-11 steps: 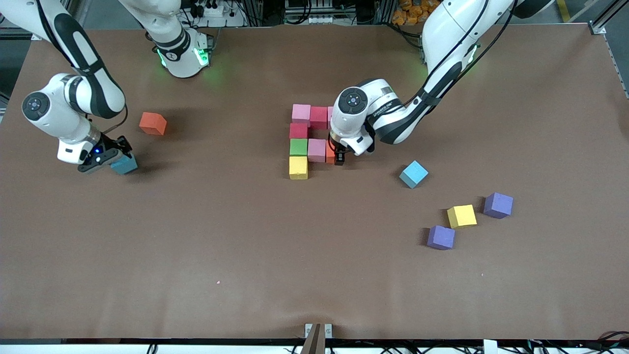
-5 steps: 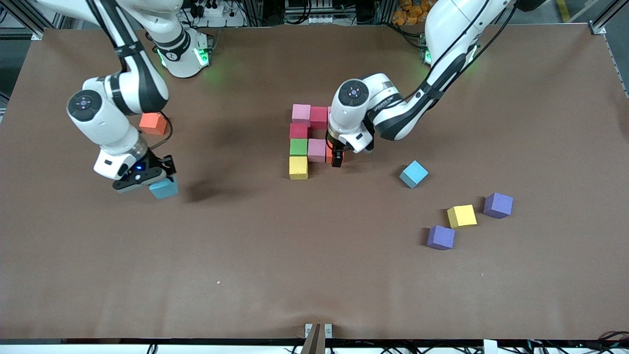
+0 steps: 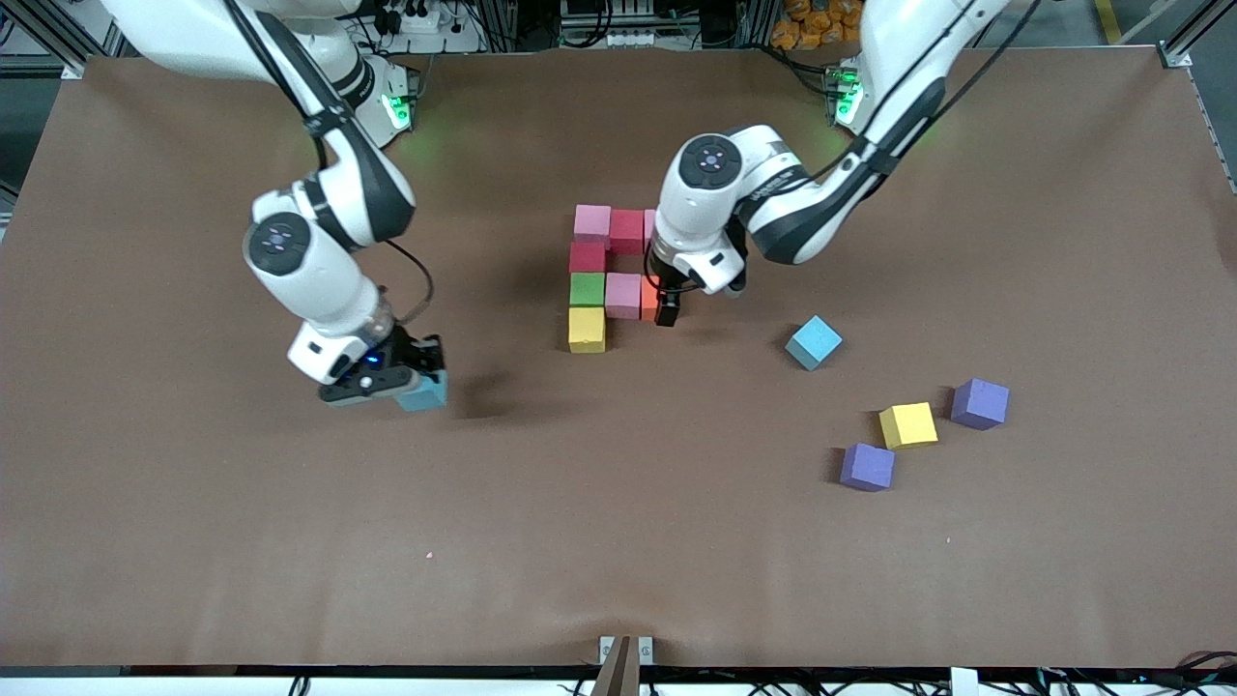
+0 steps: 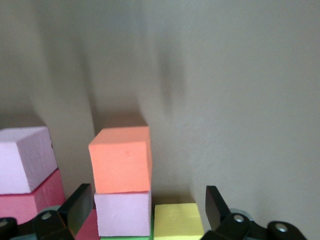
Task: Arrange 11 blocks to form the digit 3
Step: 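Carry the cyan cube with the right gripper while the left gripper releases orange, then lower the cyan cube below yellow while the left gripper reaches another cyan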
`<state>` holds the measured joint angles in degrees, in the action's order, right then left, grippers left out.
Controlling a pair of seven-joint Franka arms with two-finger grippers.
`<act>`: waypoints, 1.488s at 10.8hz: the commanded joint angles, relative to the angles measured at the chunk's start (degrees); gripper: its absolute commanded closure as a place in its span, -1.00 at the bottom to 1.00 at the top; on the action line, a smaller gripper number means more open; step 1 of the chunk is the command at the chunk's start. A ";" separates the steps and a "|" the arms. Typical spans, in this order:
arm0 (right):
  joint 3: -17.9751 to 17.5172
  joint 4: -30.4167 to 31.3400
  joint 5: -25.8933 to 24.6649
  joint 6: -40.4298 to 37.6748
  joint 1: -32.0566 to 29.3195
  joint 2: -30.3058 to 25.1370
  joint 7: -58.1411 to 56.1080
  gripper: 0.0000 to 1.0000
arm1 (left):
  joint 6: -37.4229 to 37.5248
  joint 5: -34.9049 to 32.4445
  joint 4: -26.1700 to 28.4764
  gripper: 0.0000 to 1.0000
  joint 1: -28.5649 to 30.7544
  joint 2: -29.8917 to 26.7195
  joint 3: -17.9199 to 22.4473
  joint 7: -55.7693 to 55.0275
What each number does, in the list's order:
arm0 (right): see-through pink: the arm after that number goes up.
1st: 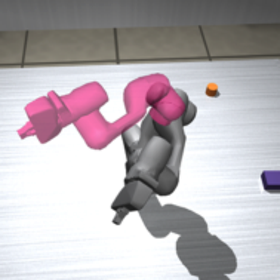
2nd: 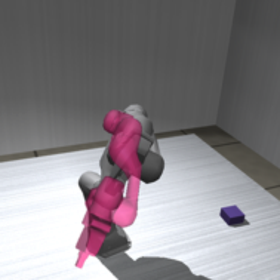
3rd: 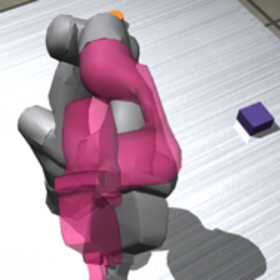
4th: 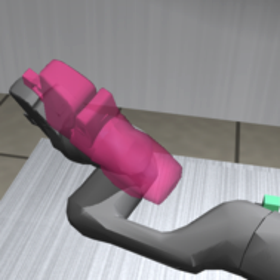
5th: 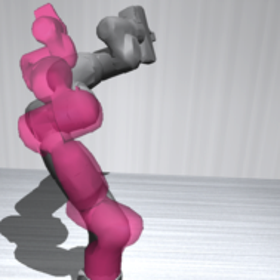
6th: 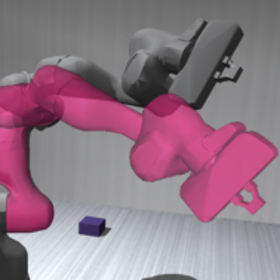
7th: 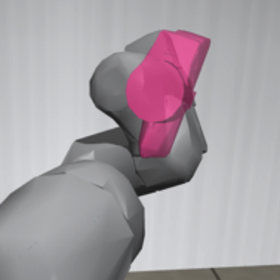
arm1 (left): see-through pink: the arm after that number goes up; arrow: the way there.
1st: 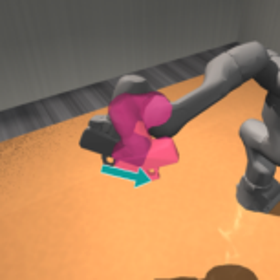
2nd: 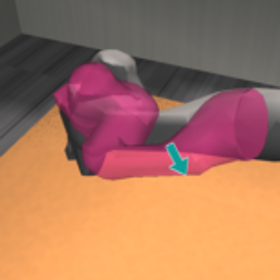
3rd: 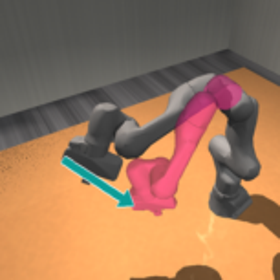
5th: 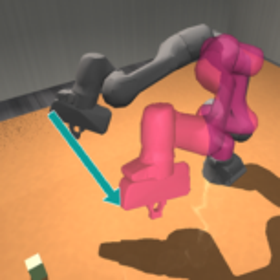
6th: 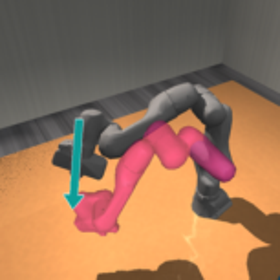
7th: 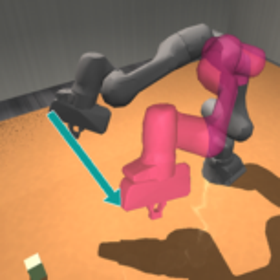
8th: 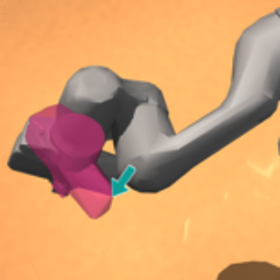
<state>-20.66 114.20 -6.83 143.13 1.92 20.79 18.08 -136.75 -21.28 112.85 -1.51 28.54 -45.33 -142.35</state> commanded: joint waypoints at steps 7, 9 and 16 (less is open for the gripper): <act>15.90 -26.38 0.24 -6.11 28.74 19.89 26.29 0.28 | 13.08 -1.05 -1.13 -1.00 32.52 -1.30 -13.64 37.10; 17.14 -26.57 2.07 -6.02 32.61 21.13 28.58 0.28 | 17.11 -0.96 -4.99 -1.00 33.94 -0.95 -13.20 44.31; 17.23 -23.93 2.88 -6.20 35.44 21.66 29.38 0.25 | 23.01 -1.14 -7.48 -1.00 40.70 -0.51 -12.32 62.06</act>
<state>-4.23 89.83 -4.87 137.30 36.55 42.26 46.92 -115.79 -21.33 104.94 36.86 28.12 -57.13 -85.14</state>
